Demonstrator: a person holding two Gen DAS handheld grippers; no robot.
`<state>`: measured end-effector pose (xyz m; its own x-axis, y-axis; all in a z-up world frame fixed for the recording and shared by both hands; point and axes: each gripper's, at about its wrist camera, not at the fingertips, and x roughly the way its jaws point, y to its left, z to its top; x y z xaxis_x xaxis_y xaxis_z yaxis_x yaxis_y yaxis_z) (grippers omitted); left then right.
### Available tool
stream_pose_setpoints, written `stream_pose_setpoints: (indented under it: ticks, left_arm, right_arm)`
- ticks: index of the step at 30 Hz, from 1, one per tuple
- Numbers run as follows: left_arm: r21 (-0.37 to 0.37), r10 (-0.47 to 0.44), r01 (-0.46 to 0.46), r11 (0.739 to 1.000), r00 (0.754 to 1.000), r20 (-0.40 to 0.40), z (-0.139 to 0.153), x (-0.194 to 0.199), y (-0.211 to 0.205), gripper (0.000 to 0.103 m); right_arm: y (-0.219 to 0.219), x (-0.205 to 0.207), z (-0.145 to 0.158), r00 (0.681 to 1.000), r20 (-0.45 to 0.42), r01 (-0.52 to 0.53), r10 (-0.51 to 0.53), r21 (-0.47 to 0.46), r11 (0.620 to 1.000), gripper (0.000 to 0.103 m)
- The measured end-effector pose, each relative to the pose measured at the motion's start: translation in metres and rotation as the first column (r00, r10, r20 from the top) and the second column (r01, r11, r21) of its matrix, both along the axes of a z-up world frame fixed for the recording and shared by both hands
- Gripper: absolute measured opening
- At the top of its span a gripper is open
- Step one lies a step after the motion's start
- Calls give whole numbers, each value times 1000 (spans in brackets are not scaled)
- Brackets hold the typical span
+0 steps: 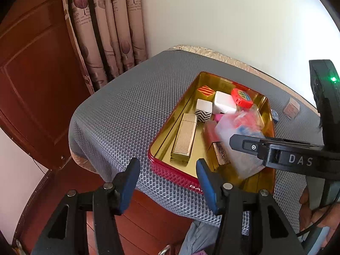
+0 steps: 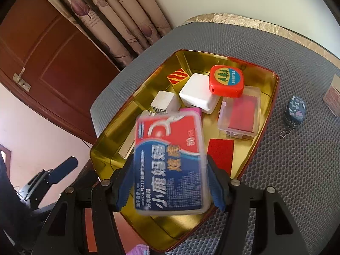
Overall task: Organize rigid objects
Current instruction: 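Lower the clear floss box into the tin with the right gripper, then grasp the blue patterned keychain pouch with the left gripper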
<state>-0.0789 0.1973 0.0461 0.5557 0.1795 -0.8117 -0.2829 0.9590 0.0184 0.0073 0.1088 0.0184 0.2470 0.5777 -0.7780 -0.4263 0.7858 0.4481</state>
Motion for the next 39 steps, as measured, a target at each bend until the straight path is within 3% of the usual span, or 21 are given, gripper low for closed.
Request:
stream_pose_setpoints:
  ticks: [10,18,23,26,30,32,34,39]
  left_arm:
    - [6,-9,9,1000,1000,-23,-5,2,1,56]
    - [20,-10,11,1000,999,-36,-7,3,-1,56]
    - [36,-10,11,999,999,-37,-7,3,-4,56]
    - [58,-11,13,998,999,-37,-6,2,-8,56]
    - [99,-20,23,995,999,-35,-5,1,-16,56]
    - [118,-24,28,993,999,-35,-4,0,-20,56]
    - [143,-30,34,989,999,-29,1,-1,-25,56]
    - [168,-98,94,981,995,17,26,0,-49,56]
  right_arm:
    - [-24,-14,15,996,50,65,-68,61,996,68]
    - [-108,-31,4,977,14,210,-215,159,965,75]
    - [-180,-37,-17,930,23,367,-368,42,929,76]
    - [-222,-46,-26,885,144,461,-443,-134,877,76]
    - [-267,-59,-30,815,355,569,-457,-345,747,77]
    - [-285,-64,-29,783,436,613,-444,-414,673,84]
    - [-298,-66,-28,759,484,642,-436,-444,625,94]
    - [-330,-58,-39,738,492,672,-462,-470,573,98]
